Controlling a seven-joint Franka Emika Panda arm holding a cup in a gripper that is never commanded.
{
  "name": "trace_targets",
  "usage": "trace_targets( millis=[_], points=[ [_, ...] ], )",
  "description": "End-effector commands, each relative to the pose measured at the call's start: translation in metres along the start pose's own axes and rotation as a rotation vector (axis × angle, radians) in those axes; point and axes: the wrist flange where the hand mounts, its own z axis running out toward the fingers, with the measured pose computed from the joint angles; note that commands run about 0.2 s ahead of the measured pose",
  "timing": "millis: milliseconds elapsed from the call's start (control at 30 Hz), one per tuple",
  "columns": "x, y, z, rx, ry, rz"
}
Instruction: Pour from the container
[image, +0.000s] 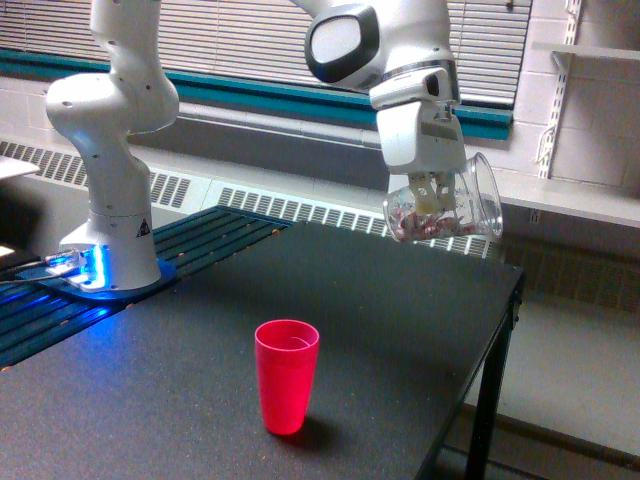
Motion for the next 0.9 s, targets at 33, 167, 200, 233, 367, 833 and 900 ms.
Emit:
trace_targets(
  millis=[33, 167, 200, 233, 367, 833, 900],
  points=[
    [-0.013, 0.005, 0.025, -0.039, -0.031, -0.011],
    [-0.013, 0.005, 0.026, -0.044, -0.017, -0.011],
    [-0.014, 0.005, 0.027, -0.045, -0.013, -0.012],
    [-0.014, 0.006, 0.027, -0.048, -0.009, -0.013],
    [-0.016, 0.008, 0.029, -0.053, -0.003, -0.013],
    [-0.028, 0.027, 0.036, -0.121, 0.026, 0.021],
    [-0.026, 0.037, 0.038, -0.124, 0.026, 0.031]
  ],
)
